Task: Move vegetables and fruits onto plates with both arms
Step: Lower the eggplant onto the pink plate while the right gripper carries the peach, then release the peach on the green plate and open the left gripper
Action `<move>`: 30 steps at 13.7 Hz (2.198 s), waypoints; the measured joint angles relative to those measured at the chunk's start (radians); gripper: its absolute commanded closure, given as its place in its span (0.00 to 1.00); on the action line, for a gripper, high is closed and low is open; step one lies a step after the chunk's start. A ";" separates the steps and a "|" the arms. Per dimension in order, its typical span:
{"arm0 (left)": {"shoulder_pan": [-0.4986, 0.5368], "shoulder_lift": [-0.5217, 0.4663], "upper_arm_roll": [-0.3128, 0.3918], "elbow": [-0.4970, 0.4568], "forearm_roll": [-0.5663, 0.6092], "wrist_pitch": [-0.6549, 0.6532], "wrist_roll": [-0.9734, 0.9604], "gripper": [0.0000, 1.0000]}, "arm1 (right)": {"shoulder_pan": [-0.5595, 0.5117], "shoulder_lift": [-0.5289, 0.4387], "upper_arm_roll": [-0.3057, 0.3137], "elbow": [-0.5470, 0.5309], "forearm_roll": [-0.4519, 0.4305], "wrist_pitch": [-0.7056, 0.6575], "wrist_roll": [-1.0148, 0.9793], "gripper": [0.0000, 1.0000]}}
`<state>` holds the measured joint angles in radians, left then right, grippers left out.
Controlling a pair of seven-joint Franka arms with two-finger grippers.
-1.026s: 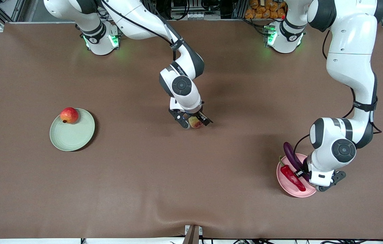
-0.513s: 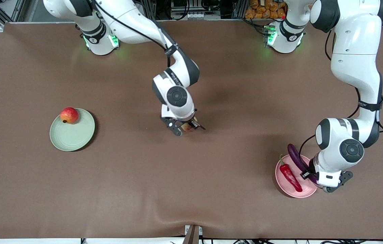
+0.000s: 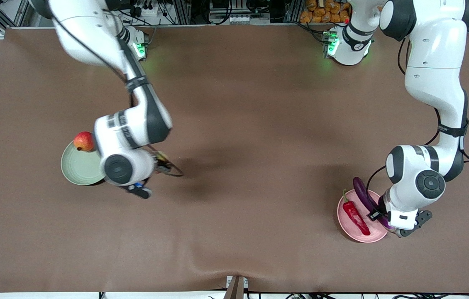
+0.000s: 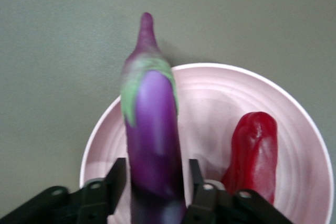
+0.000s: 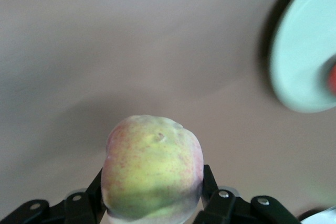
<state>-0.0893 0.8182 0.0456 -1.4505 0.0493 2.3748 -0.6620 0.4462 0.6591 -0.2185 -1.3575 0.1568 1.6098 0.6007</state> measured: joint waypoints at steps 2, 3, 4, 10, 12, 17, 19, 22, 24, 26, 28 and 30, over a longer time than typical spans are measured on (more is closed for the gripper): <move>-0.003 0.001 -0.002 0.000 0.000 0.006 0.000 0.00 | -0.099 -0.039 -0.002 -0.104 -0.025 0.049 -0.201 1.00; -0.003 0.001 -0.002 0.000 0.000 0.008 0.000 0.00 | -0.130 -0.064 -0.003 -0.178 -0.049 0.108 -0.265 1.00; -0.003 0.001 -0.002 0.000 0.000 0.009 0.000 0.00 | -0.149 -0.091 -0.006 -0.257 -0.086 0.178 -0.308 1.00; -0.004 0.000 -0.004 0.012 0.000 0.017 0.000 0.00 | -0.248 -0.158 -0.028 -0.472 -0.143 0.403 -0.544 1.00; -0.004 -0.005 -0.004 0.015 0.000 0.018 0.000 0.00 | -0.274 -0.158 -0.028 -0.504 -0.143 0.471 -0.570 1.00; -0.004 -0.039 -0.004 0.023 0.000 0.015 0.000 0.00 | -0.277 -0.154 -0.016 -0.599 -0.125 0.613 -0.569 0.00; -0.005 -0.067 -0.005 0.023 0.000 -0.010 0.000 0.00 | -0.277 -0.162 -0.017 -0.569 -0.082 0.545 -0.569 0.00; -0.010 -0.139 -0.008 0.001 0.000 -0.080 0.001 0.00 | -0.276 -0.188 -0.014 -0.386 -0.014 0.278 -0.570 0.00; -0.010 -0.212 -0.019 -0.061 0.000 -0.096 0.004 0.00 | -0.275 -0.208 -0.008 -0.197 -0.004 0.122 -0.570 0.00; -0.011 -0.303 -0.037 -0.152 0.000 -0.102 0.009 0.00 | -0.280 -0.224 0.018 -0.029 -0.003 0.022 -0.570 0.00; -0.011 -0.400 -0.045 -0.254 0.000 -0.103 0.053 0.00 | -0.315 -0.229 0.062 0.121 -0.003 -0.086 -0.570 0.00; -0.007 -0.485 -0.043 -0.344 0.000 -0.106 0.140 0.00 | -0.380 -0.233 0.123 0.220 -0.003 -0.195 -0.571 0.00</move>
<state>-0.0962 0.3335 0.0027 -1.7941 0.0490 2.2690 -0.5217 0.0660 0.4258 -0.0960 -1.1374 0.1536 1.4152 0.0292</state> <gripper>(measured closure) 0.000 0.000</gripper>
